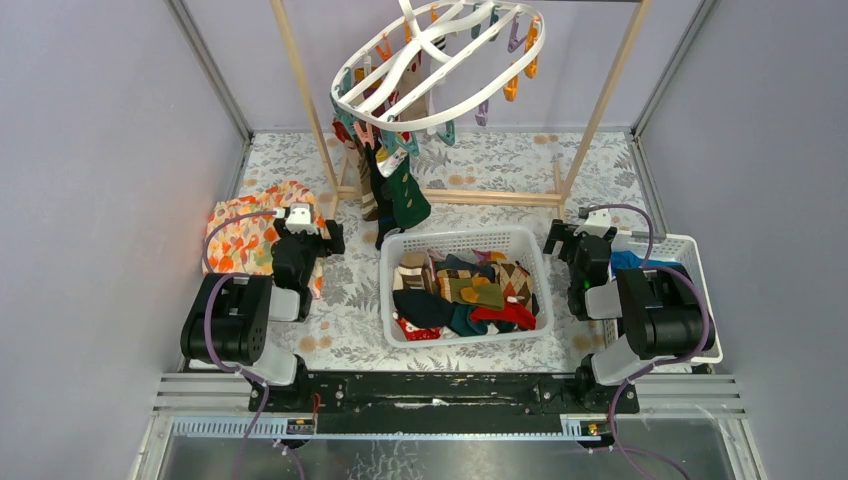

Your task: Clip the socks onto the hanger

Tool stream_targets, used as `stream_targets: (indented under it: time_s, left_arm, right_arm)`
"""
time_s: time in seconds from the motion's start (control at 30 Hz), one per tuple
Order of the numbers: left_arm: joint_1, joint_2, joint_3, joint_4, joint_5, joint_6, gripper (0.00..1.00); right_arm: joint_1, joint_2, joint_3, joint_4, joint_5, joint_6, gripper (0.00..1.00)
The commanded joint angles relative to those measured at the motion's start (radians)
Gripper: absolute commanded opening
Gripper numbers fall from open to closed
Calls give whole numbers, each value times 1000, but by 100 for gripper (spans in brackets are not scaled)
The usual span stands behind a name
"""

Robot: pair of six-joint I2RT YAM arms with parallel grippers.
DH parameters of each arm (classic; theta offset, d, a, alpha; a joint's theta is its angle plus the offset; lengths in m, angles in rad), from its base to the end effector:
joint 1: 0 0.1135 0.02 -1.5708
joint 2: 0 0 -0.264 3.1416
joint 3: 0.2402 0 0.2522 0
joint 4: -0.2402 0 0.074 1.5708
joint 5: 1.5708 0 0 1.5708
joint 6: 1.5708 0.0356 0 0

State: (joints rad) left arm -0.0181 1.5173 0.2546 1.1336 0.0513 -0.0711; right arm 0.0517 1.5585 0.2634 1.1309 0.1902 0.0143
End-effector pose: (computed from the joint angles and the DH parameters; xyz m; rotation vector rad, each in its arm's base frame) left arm 0.2459 -0.0063 0.1478 -0.0067 1.7009 -0.1102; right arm 0.2487 0.0061 0.1403 0.1074 1.7301 -0.1164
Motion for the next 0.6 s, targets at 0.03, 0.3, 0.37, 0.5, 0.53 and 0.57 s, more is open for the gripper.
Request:
stream_targets:
  time_s: [0.03,0.3,0.37,0.5,0.53,0.57]
  left_arm:
    - [-3,5,3,37,-26,24,99]
    - [0,-2,5,37,-29,15,99]
    - [16,-63,49,-92,-39,-20,99]
    - [108,-224,300,-679,131,-27,99]
    - [130,-243,371,-831,194,-19,99]
    - [140,-259,445,-966,251,-3,99]
  right_arm:
    - [-20,-11,21,4,-14,16,100]
    - [-21,-220,140,-352,84,71,100]
    - [-21,-322,161,-422,75,158,100]
    - [-20,-475,252,-585,-82,377,100]
    - [-20,-486,290,-627,-164,412,100]
    - [-21,-491,318,-645,-272,441,100]
